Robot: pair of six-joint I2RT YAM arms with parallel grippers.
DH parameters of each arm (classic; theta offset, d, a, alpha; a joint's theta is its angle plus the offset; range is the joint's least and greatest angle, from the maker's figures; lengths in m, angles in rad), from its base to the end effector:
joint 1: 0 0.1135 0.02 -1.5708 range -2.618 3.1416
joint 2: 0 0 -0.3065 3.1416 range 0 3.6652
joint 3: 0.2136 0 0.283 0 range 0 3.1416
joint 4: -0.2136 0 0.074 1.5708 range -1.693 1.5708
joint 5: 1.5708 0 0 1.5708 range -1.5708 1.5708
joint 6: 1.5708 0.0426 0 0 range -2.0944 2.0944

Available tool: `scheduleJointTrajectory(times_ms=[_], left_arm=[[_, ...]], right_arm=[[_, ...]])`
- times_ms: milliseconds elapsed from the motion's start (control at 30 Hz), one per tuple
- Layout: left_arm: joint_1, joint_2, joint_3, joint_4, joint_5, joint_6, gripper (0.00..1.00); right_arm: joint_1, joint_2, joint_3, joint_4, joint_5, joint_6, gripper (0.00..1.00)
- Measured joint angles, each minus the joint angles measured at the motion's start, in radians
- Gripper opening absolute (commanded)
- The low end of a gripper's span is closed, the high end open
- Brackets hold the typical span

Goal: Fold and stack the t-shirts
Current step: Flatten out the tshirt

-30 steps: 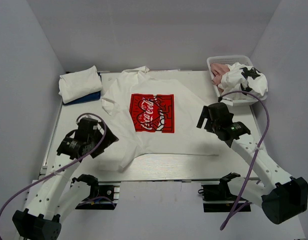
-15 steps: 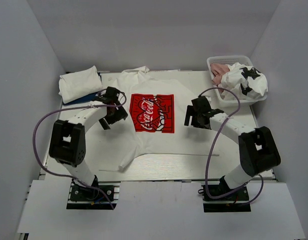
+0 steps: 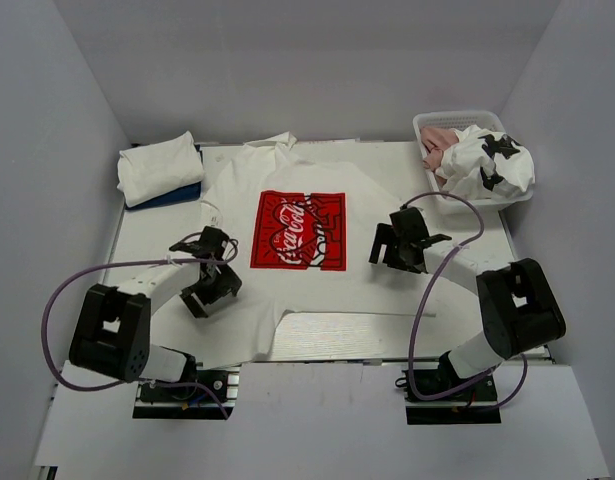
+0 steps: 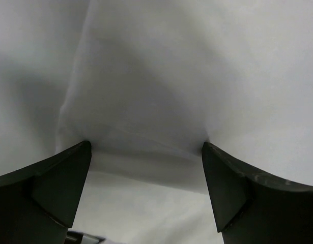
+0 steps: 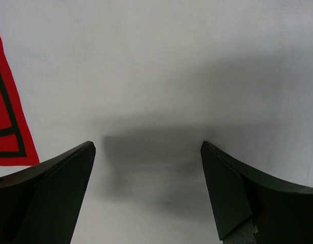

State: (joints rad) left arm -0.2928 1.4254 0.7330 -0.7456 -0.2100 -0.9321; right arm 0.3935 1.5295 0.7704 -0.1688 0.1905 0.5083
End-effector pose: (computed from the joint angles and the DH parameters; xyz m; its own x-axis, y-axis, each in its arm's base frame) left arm 0.2343 -0.0614 0.1717 -0.7712 -0.5876 -0.2448 -0.6094 0.7927 0.0169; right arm 0.2975 0.1148 0.1802 -0.7779 0.1945 -0.5975 0.1225 0.9796 0.1594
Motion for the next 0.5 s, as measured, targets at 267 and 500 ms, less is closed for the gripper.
scheduleJointTrajectory(times_ms=[267, 500], left_arm=[[0.0, -0.214, -0.063, -0.249, 0.034, -0.106, 1.0], [0.008, -0.08, 0.257, -0.235, -0.051, -0.044, 1.0]], right_arm=[[0.0, -0.048, -0.014, -0.014, -0.044, 0.011, 0.9], [0.0, -0.057, 0.095, -0.011, -0.062, -0.015, 0.9]])
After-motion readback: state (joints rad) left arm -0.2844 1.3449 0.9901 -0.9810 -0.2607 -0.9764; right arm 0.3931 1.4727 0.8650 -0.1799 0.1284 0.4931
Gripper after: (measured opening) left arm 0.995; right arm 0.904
